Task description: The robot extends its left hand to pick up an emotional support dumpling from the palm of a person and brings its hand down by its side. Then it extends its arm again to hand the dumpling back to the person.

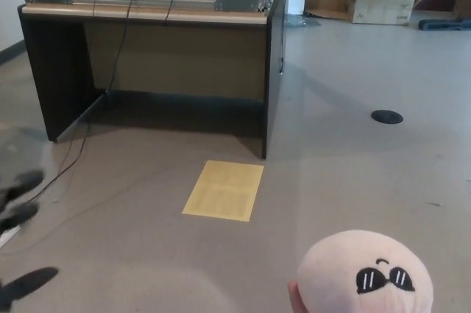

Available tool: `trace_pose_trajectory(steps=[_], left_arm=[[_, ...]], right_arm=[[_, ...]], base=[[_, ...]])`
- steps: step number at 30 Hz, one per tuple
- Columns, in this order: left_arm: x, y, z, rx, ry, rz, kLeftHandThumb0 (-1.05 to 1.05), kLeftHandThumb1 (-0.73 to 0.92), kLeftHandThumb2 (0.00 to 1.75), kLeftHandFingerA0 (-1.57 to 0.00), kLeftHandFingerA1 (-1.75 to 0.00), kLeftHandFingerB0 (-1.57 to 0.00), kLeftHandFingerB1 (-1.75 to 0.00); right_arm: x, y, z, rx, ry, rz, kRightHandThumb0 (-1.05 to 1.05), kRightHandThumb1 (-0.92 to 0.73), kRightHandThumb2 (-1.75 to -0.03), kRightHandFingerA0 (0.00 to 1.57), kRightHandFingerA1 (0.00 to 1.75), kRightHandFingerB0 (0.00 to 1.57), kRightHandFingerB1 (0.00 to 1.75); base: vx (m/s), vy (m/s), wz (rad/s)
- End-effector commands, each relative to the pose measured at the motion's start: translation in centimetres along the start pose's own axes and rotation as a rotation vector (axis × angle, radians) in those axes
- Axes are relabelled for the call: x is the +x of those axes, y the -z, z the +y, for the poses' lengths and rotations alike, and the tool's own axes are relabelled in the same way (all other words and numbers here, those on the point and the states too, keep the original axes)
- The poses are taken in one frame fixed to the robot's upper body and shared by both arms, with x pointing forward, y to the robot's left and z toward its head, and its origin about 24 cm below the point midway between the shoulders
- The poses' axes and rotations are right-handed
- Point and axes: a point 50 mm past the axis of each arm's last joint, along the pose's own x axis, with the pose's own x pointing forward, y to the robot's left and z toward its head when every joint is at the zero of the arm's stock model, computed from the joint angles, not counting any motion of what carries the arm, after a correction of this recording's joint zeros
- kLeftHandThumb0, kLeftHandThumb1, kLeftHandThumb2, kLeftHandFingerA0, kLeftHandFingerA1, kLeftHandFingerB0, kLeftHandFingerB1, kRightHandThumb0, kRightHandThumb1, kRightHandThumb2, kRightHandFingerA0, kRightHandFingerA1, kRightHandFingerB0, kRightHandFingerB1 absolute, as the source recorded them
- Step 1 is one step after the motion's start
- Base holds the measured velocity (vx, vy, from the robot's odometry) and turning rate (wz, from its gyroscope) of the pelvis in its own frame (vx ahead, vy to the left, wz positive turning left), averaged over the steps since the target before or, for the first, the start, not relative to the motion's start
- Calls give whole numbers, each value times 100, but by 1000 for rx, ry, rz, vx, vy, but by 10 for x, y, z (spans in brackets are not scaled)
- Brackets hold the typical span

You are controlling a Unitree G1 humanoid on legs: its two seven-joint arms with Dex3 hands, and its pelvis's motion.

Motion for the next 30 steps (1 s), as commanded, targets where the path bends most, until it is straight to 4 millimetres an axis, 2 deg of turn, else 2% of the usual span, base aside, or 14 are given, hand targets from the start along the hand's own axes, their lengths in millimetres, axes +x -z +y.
trace_pose_trajectory(steps=[1, 3, 5, 6, 7, 12, 15, 17, 18, 19, 23, 24, 29, 30], left_arm=[[34, -95, -23, 131, 383, -268, -29, 18, 79, 0, -48, 0, -48], [39, -114, -29, 177, 433, -317, -29, 18, 79, 0, -48, 0, -48], [39, -115, -29, 176, 437, -310, -29, 18, 79, 0, -48, 0, -48], [45, -129, -40, 213, 491, -351, -31, 18, 80, 0, -49, 0, -48], [52, -148, -55, 263, 567, -404, -55, 38, 74, -6, -37, -5, -31], [58, -164, -68, 301, 634, -445, -55, 36, 75, -2, -34, -7, -28], [63, -187, -84, 413, 686, -478, -55, 35, 77, -2, -32, -4, -24], [64, -189, -85, 416, 695, -473, -55, 35, 77, -2, -32, -4, -24], [66, -196, -90, 448, 718, -480, -69, 42, 53, -7, -29, -4, -24], [68, -204, -96, 489, 746, -488, -69, 42, 53, -7, -29, -4, -24], [69, -207, -97, 501, 750, -481, -69, 42, 53, -7, -29, -4, -24], [73, -214, -106, 559, 820, -471, -80, 31, 67, -5, -11, -5, -18], [80, -228, -121, 672, 954, -438, -77, 33, 69, -4, -8, -4, -17], [83, -234, -126, 687, 983, -435, -53, 29, 80, 0, -24, 0, -30]], right_arm=[[0, -1, -10, -16, 31, -31, -42, -72, -62, 72, 50, 40, 35], [0, -1, -10, -20, 29, -31, -42, -72, -62, 72, 50, 40, 35], [0, -1, -10, -20, 29, -31, -42, -72, -62, 72, 50, 40, 35], [0, -1, -10, -16, 30, -31, -42, -71, -61, 72, 51, 42, 36], [0, -1, -11, -15, 30, -30, -41, -72, -61, 72, 51, 42, 36], [1, -1, -11, -23, 23, -30, -40, -72, -61, 71, 51, 42, 37], [2, -2, -9, -18, 19, -28, -39, -72, -61, 71, 51, 43, 37], [3, -2, -9, -20, 18, -28, -39, -72, -61, 71, 51, 43, 37], [3, -3, -9, -23, 18, -28, -42, -72, -61, 67, 51, 43, 37], [4, -4, -9, -28, 18, -29, -42, -72, -61, 67, 51, 43, 37], [5, -5, -9, -29, 20, -31, -42, -72, -61, 67, 51, 43, 37], [6, -6, -10, -35, 18, -32, -45, -72, -62, 65, 50, 43, 37], [8, -7, -11, -32, 13, -30, -45, -73, -62, 65, 50, 44, 37], [9, -7, -10, -21, 16, -26, -44, -57, -83, 62, 62, 40, 50]], base=[[0, 0, 0], [0, 0, 0], [0, 0, 0], [0, 0, 0], [0, 0, 0], [0, 0, 0], [0, 0, 0], [-3, -5, 3], [0, 0, 0], [0, 0, 0], [0, 0, 0], [0, 0, 0], [-4, -2, 1], [0, 0, 0]])
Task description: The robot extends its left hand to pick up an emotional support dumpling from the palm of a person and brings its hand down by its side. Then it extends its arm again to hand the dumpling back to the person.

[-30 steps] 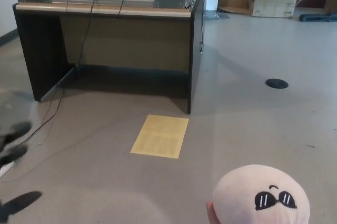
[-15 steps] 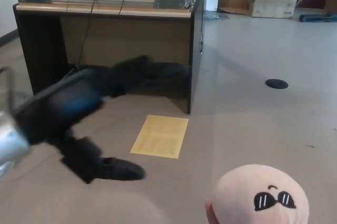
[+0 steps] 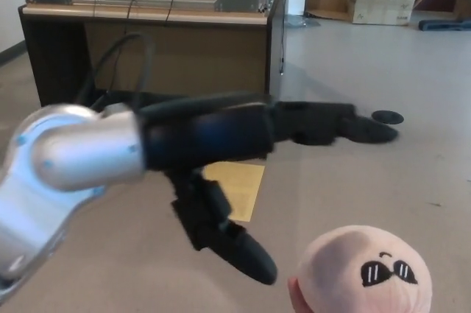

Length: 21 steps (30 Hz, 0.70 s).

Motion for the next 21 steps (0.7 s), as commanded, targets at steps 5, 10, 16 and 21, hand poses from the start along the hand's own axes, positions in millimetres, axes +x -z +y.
trace_pose_trajectory(steps=[5, 10, 16, 21], left_arm=[[36, -13, 9, 61, 284, 91, -78, 31, 67, -5, -16, -6, -24], [44, -15, 11, 63, 310, 86, -82, 41, 57, 0, -26, -3, -27], [52, -16, 13, 87, 328, 92, -58, 31, 81, 0, -22, 0, -24], [55, -16, 12, 107, 342, 91, -59, 32, 81, 0, -20, 0, -22]], right_arm=[[6, -3, -3, 8, 10, 16, -48, -58, -86, 64, 64, 41, 51], [8, -5, -3, -9, 2, 7, -47, -57, -86, 69, 69, 40, 52], [11, -10, -3, -9, 3, -14, -37, -71, -61, 77, 60, 58, 44], [12, -10, -3, -4, 9, -2, -37, -71, -60, 82, 58, 60, 45]], base=[[0, 0, 0], [0, 0, 0], [0, 0, 0], [0, 0, 0]])
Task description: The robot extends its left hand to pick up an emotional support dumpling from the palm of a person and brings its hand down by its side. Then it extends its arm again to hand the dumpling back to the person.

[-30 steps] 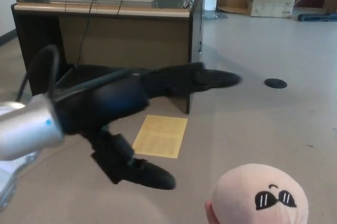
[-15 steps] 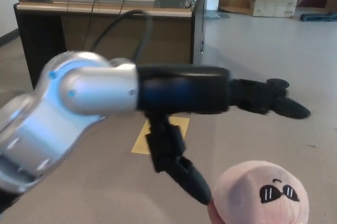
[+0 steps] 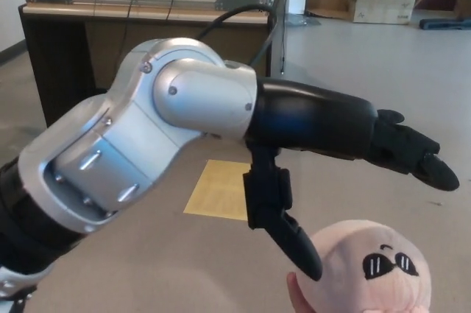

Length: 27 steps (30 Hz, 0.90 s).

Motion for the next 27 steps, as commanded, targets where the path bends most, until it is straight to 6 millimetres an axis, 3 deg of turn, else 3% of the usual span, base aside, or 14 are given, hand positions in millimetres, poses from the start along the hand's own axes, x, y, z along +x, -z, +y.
trace_pose_trajectory(steps=[1, 4, 7, 14, 17, 18, 19, 27], left_arm=[[3, -1, 2, 45, 34, 38, -59, 32, 81, 0, -20, 0, -22], [4, -1, 2, 47, 49, 48, -59, 32, 81, 0, -19, 0, -21], [5, 1, 0, 44, 68, 58, -60, 33, 81, 0, -20, 0, -21], [5, 2, -5, 38, 120, 85, -60, 34, 81, 0, -20, 0, -19], [6, 3, -6, 32, 137, 88, -60, 33, 81, 0, -20, 0, -20], [5, 2, -7, 15, 164, 87, -60, 32, 82, 0, -21, 0, -18], [5, 2, -7, 2, 185, 91, -61, 34, 82, 0, -16, 0, -14], [4, 1, -7, -18, 214, 100, -61, 34, 82, 0, -16, 0, -14]], right_arm=[[3, -1, -4, -5, 17, 13, -37, -71, -60, 82, 58, 60, 45], [4, -2, -5, -5, 22, 13, -36, -70, -61, 82, 58, 61, 45], [6, -3, -6, -13, 19, 18, -37, -71, -61, 86, 77, 55, 43], [6, -2, -5, 28, 19, 28, -39, -70, -61, 78, 62, 50, 41], [6, -3, -5, -9, 21, 18, -37, -70, -61, 81, 66, 51, 43], [6, -5, -5, 18, 16, -9, -36, -70, -62, 86, 81, 62, 48], [5, -6, -5, 28, 10, -25, -38, -72, -61, 80, 71, 67, 47], [5, -6, -6, 38, 2, -44, -38, -72, -61, 80, 71, 67, 47]], base=[[0, 0, 0], [0, 0, 0], [0, 0, 0], [0, 0, 0], [0, 0, 0], [0, 0, 0], [0, 0, 0], [0, 0, 0]])
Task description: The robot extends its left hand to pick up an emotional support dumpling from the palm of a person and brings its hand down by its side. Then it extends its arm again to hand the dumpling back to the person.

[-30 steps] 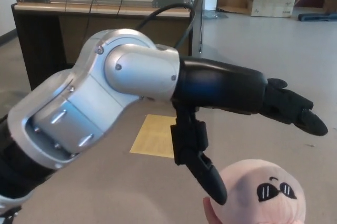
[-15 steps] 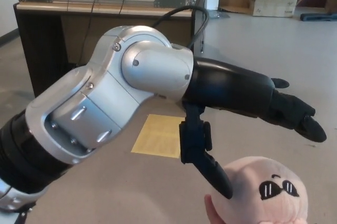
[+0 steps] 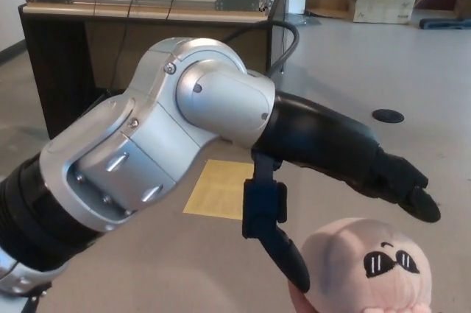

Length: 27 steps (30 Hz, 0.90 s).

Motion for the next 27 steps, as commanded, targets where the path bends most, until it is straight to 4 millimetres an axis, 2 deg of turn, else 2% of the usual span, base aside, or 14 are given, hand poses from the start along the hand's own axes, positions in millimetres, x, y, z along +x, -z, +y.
trace_pose_trajectory(steps=[1, 7, 8, 9, 10, 14, 15, 18, 19, 20, 21, 25, 26, 27], left_arm=[[-1, -1, -1, -52, 93, 44, -55, 36, 82, 0, -10, 0, -10], [1, -3, -2, -100, 159, 74, -54, 35, 82, 0, -12, 0, -12], [2, -5, -2, -85, 151, 74, -73, 33, 52, 0, -4, 0, -6], [2, -5, -2, -81, 149, 74, -73, 33, 52, 0, -4, 0, -6], [4, -7, -3, -58, 130, 62, -79, 34, 59, 0, -13, 0, -8], [4, -7, -3, -50, 122, 59, -79, 34, 59, 0, -13, 0, -8], [6, -8, -4, -41, 118, 59, -69, 25, 69, 0, -14, 0, -5], [8, -8, -5, -27, 112, 60, -69, 25, 69, 0, -14, 0, -5], [9, -8, -7, -4, 95, 49, -75, 27, 69, -1, -28, 0, -5], [12, -7, -9, 24, 74, 35, -75, 27, 69, -1, -28, 0, -5], [13, -7, -11, 41, 62, 26, -82, 33, 72, -5, -31, -4, 0], [14, -7, -12, 60, 49, 16, -82, 33, 72, -5, -31, -4, 0], [16, -6, -14, 67, 41, 13, -83, 30, 71, -7, -33, 0, -5], [18, -5, -16, 73, 21, 2, -88, 31, 74, -4, -42, -7, -1]], right_arm=[[3, -5, -3, -22, -14, -31, -50, -71, -62, 60, 50, 46, 39], [5, -7, -1, -82, -40, -32, -49, -69, -61, 62, 50, 47, 40], [4, -8, -2, -37, -71, -42, -47, -63, -59, 78, 61, 63, 44], [4, -8, -3, -24, -80, -46, -47, -63, -59, 78, 61, 63, 44], [5, -9, -5, -35, -102, -47, -53, -62, -59, 77, 60, 68, 44], [5, -9, -6, -40, -113, -48, -53, -62, -59, 77, 60, 68, 44], [6, -9, -5, -79, -114, -39, -56, -66, -60, 74, 59, 68, 42], [7, -10, -5, -140, -115, -27, -56, -66, -60, 74, 59, 68, 42], [8, -11, -5, -184, -111, -39, -52, -72, -61, 66, 55, 61, 43], [8, -12, -4, -238, -105, -57, -52, -72, -61, 66, 55, 61, 43], [8, -12, -3, -234, -104, -51, -51, -72, -62, 63, 56, 59, 43], [9, -11, -2, -217, -102, -37, -51, -72, -62, 63, 56, 59, 43], [9, -12, -3, -219, -99, -38, -51, -72, -62, 63, 56, 59, 43], [10, -12, -3, -220, -99, -39, -51, -72, -62, 63, 56, 59, 43]], base=[[0, 0, 0], [0, 0, 0], [0, 0, 0], [0, 0, 0], [0, 0, 0], [0, 0, 0], [0, 0, 0], [0, 0, 0], [0, 0, 0], [0, 0, 0], [0, 0, 0], [0, 0, 0], [0, 0, 0], [0, 0, 0]])
